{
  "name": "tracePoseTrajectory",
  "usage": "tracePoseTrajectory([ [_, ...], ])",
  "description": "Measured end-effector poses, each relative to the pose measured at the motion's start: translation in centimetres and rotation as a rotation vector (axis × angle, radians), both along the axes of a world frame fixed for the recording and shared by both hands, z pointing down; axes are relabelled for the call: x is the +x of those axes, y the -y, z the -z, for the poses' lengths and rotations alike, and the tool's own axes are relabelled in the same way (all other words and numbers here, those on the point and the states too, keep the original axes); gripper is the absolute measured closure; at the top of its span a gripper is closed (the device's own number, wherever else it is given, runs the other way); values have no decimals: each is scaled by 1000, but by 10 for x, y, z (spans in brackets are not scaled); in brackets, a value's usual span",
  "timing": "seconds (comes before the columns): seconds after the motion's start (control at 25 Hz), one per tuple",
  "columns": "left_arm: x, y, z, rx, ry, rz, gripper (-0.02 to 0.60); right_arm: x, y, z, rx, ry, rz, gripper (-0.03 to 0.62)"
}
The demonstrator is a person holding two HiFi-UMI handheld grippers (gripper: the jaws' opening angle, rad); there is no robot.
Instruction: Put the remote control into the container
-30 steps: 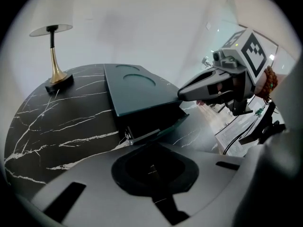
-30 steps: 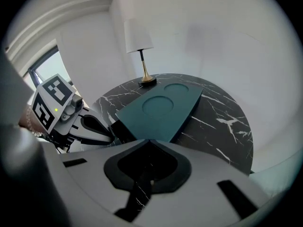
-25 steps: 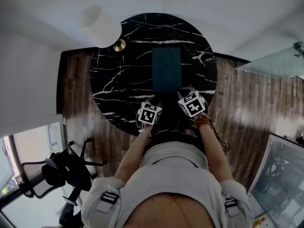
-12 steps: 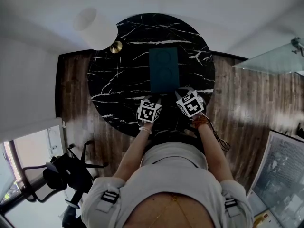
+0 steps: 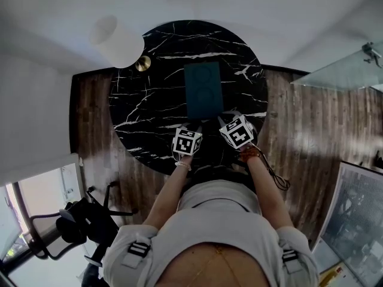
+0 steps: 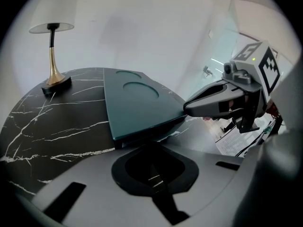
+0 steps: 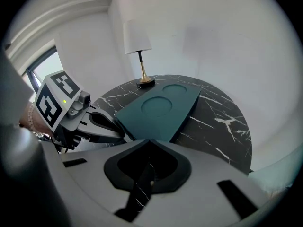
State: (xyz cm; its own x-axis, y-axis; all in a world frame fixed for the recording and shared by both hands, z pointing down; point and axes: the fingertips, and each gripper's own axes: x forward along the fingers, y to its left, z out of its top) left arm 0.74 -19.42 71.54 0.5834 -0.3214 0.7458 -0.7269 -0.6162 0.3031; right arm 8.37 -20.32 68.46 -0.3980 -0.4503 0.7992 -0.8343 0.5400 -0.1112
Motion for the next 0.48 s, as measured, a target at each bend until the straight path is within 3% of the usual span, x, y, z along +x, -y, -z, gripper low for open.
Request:
tracePoseTrajectory([
  [0.48, -10, -12, 31, 49, -32, 65, 575, -3, -4, 4, -1, 78, -74, 582],
])
